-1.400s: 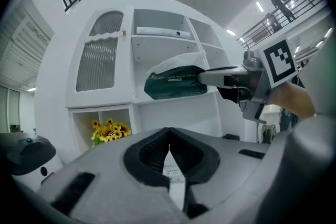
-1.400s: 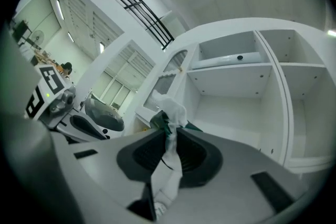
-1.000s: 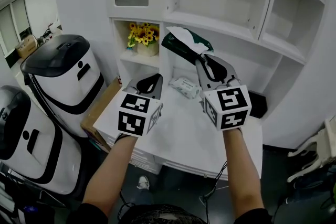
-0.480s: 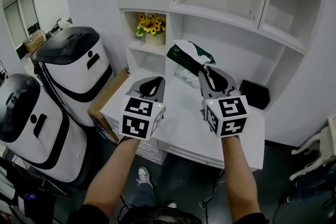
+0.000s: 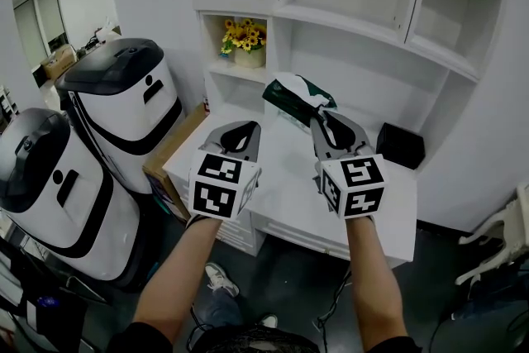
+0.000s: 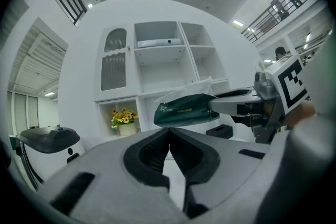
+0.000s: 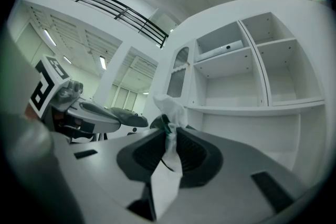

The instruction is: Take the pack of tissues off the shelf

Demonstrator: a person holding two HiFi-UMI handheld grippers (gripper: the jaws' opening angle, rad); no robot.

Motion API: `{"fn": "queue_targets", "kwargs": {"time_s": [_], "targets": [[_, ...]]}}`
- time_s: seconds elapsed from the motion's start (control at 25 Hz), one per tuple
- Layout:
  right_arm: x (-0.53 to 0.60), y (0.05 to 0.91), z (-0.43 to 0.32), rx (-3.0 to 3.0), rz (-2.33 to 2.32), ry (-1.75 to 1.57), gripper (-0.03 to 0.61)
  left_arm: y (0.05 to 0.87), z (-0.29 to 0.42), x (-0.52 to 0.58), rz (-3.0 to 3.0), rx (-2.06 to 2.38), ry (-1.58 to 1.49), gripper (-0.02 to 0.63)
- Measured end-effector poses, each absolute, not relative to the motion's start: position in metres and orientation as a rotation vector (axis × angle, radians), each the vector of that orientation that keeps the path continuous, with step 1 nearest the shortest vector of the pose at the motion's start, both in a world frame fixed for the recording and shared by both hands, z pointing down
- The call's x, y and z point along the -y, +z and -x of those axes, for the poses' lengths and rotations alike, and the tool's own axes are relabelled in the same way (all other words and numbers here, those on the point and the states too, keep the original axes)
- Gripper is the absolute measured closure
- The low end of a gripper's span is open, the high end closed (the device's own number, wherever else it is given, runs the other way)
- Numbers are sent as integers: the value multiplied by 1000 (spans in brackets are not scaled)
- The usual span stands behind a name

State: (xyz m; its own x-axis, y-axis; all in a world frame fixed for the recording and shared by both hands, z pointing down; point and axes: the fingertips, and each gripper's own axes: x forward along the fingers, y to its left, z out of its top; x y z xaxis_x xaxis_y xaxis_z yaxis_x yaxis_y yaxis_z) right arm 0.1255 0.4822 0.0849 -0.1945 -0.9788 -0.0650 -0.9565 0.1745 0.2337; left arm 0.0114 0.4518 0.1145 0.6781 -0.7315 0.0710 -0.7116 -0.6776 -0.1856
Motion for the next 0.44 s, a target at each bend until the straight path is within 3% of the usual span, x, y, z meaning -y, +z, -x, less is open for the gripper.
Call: {"fn": "queue_targets", "kwargs": {"time_s": [0.44], "targets": [[-495, 82, -124, 2323, -1924, -351, 514, 107, -13, -464, 2743, -1178, -189, 604]]}}
